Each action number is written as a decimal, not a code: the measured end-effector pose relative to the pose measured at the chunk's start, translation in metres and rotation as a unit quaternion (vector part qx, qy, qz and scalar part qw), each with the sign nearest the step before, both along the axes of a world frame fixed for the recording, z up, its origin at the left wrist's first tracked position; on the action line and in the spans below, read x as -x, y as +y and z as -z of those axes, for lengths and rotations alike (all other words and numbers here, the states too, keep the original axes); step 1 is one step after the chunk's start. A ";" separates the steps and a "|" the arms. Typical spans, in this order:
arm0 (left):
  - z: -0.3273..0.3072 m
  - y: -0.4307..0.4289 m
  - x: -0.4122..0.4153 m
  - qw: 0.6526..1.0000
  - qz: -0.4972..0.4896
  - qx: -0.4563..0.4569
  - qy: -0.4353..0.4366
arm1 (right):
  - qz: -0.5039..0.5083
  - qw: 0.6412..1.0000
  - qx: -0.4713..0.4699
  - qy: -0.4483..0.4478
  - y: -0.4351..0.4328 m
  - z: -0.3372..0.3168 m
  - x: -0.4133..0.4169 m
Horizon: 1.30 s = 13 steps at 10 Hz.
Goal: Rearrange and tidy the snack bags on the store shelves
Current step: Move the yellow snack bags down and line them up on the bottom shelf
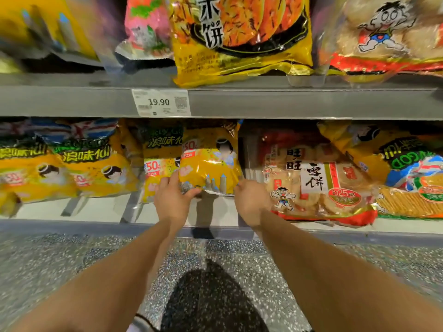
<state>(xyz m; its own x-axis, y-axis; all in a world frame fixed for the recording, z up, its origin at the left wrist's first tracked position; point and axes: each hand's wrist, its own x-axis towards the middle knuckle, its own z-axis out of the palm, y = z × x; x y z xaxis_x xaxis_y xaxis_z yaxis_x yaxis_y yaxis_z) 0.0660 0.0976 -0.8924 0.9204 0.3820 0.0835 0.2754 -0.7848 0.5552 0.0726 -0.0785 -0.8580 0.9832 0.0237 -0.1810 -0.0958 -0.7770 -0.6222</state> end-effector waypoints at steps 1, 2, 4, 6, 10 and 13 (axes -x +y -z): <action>0.006 0.008 -0.002 1.000 0.016 -0.004 0.008 | -0.011 0.999 0.026 0.038 0.010 0.012 -0.003; 0.019 0.009 -0.011 0.999 0.034 -0.001 0.024 | 0.020 0.994 0.078 0.071 0.010 0.028 -0.013; 0.027 -0.018 -0.015 0.995 0.051 0.069 0.059 | 0.113 0.983 0.014 0.142 0.016 0.024 -0.020; 0.038 -0.029 -0.014 0.990 0.036 0.086 0.109 | 0.066 0.990 -0.017 0.123 0.038 0.044 -0.003; 0.068 -0.004 -0.033 0.967 0.084 0.131 0.203 | 0.087 0.952 -0.193 0.223 0.034 0.086 -0.030; 0.077 0.024 -0.066 0.971 0.087 0.160 0.154 | 0.073 0.952 -0.227 0.192 0.044 0.107 -0.053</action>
